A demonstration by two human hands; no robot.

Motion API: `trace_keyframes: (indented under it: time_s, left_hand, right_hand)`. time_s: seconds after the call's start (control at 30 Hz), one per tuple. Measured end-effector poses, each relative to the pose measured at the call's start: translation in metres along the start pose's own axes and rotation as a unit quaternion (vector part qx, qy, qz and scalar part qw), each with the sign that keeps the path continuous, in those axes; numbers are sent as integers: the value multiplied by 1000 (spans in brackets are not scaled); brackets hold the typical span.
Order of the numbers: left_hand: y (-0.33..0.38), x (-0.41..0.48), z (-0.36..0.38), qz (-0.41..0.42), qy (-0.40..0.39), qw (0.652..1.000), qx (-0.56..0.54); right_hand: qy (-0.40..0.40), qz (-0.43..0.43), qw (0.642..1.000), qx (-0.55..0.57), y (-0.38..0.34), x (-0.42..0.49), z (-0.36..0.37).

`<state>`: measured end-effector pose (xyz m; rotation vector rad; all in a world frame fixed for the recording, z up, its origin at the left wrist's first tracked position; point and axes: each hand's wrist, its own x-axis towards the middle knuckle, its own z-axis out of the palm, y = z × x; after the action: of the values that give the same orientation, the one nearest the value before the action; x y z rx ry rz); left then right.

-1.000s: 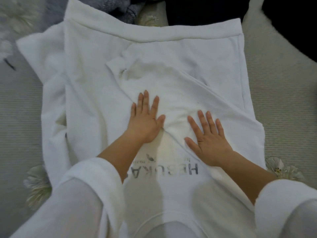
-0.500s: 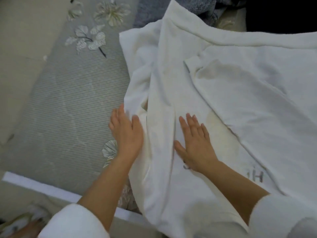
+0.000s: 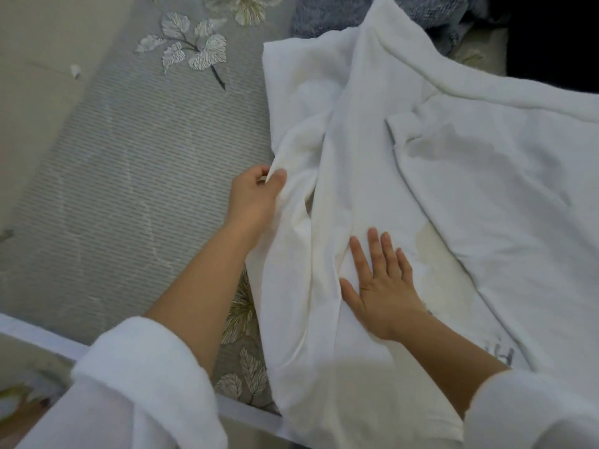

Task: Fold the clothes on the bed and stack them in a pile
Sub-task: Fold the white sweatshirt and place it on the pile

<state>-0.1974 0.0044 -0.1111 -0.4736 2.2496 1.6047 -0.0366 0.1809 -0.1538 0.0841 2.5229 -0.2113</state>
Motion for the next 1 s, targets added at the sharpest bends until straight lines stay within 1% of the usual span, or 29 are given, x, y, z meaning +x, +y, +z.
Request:
trace_keyframes:
  time_s: [0.07, 0.13, 0.17, 0.2, 0.23, 0.27, 0.3, 0.33, 0.37, 0.4, 0.43, 0.5, 0.53, 0.57, 0.6, 0.63, 0.73, 0.8, 0.83, 0.87, 0.9, 0.93, 0.97, 1.0]
  left_hand:
    - [4, -9, -14, 59, 49, 994, -77]
    - [1, -20, -44, 102, 143, 972, -154]
    - [-5, -27, -63, 109, 200, 956, -183]
    - [-16, -34, -84, 101, 257, 940, -200]
    - [-27, -41, -102, 68, 308, 926, -208]
    - [-39, -46, -117, 10, 348, 913, -212]
    - [-50, -51, -129, -64, 366, 900, -227]
    - [-59, -53, -136, -133, 353, 888, -262]
    - [-66, -53, -141, -181, 314, 878, -313]
    - [-70, -51, -144, -200, 274, 878, -337]
    - [-71, -49, -147, -203, 241, 890, -329]
    - [-71, -42, -149, -202, 194, 931, -235]
    - [-70, -40, -150, -197, 181, 947, -176]
    - [-67, -38, -150, -188, 179, 956, -133]
    - [-62, -37, -150, -170, 190, 960, -114]
    - [-53, -39, -151, -150, 205, 960, -118]
    - [-26, -53, -149, -91, 224, 953, -181]
    - [-16, -68, -140, -51, 219, 961, -163]
    - [-15, -75, -134, -33, 214, 965, -150]
    - [-15, -82, -129, -17, 207, 968, -139]
    - [-16, -87, -125, -3, 199, 971, -132]
    - [-16, -91, -122, 6, 193, 973, -123]
    - [-16, -94, -121, 12, 187, 976, -108]
    - [-17, -97, -120, 22, 178, 979, -92]
  right_hand:
    - [-15, 4, 1000, -9, -2, 0, -3]
    - [-25, 9, 999, -36, -4, 1, -7]
    - [-26, 9, 998, -50, -5, 1, -9]
    - [-26, 9, 998, -62, -7, 2, -12]
    - [-28, 10, 997, -73, -9, 2, -14]
    - [-30, 10, 996, -83, -11, 2, -17]
    - [-31, 11, 995, -91, -12, 1, -19]
    - [-33, 13, 995, -96, -13, 1, -21]
    - [-34, 15, 994, -100, -14, 1, -22]
    - [-37, 16, 994, -105, -15, 1, -23]
    - [-40, 16, 993, -110, -15, 1, -24]
    - [-44, 14, 992, -120, -16, 2, -24]
    - [-45, 13, 991, -124, -16, 2, -24]
    - [-46, 14, 991, -127, -16, 2, -24]
    - [-46, 16, 990, -133, -15, 2, -24]
    - [-45, 17, 989, -139, -16, 2, -24]
    - [-51, 10, 986, -156, -18, 1, -27]
    - [-36, 7, 990, -135, -20, 1, -37]
    - [-2, 11, 996, -90, -22, 1, -45]
    - [49, 18, 998, -21, -24, 2, -53]
    - [114, 19, 991, 67, -27, 5, -61]
    - [173, 12, 975, 141, -32, 8, -70]
    - [209, 0, 956, 204, -41, 12, -78]
    - [209, -10, 941, 267, -53, 17, -87]
